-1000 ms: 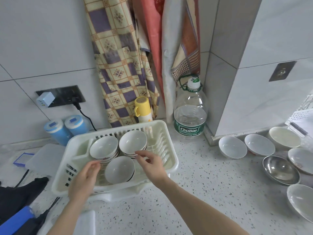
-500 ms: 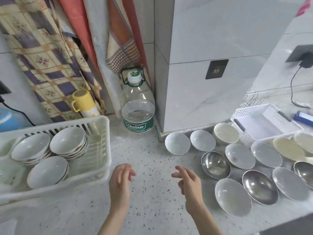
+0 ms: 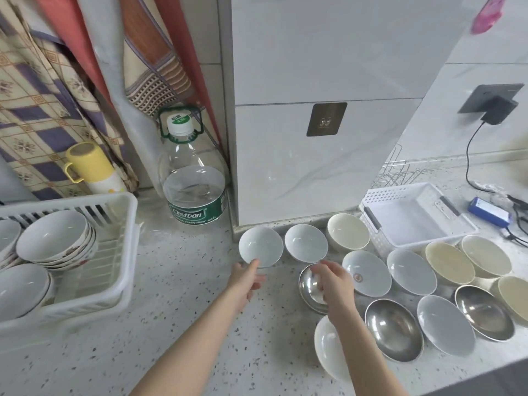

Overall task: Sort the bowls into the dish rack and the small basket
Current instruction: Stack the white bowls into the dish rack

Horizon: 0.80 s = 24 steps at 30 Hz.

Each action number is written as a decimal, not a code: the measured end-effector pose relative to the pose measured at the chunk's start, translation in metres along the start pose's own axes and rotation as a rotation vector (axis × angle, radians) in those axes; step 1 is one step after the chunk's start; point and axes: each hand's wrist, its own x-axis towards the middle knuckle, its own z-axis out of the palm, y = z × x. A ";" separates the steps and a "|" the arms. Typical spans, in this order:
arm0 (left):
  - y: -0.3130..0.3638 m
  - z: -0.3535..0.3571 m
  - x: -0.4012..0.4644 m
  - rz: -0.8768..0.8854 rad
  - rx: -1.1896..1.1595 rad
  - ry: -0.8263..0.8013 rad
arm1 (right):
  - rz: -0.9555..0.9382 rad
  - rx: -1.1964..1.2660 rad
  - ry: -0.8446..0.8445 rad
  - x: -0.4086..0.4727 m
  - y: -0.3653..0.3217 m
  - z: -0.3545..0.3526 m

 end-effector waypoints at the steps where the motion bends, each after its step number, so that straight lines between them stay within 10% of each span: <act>1: 0.002 0.003 0.004 -0.023 -0.060 0.000 | -0.028 -0.063 0.015 0.011 -0.005 -0.004; 24: 0.005 -0.043 -0.008 0.004 -0.318 -0.050 | 0.176 -0.512 -0.070 0.126 -0.018 0.005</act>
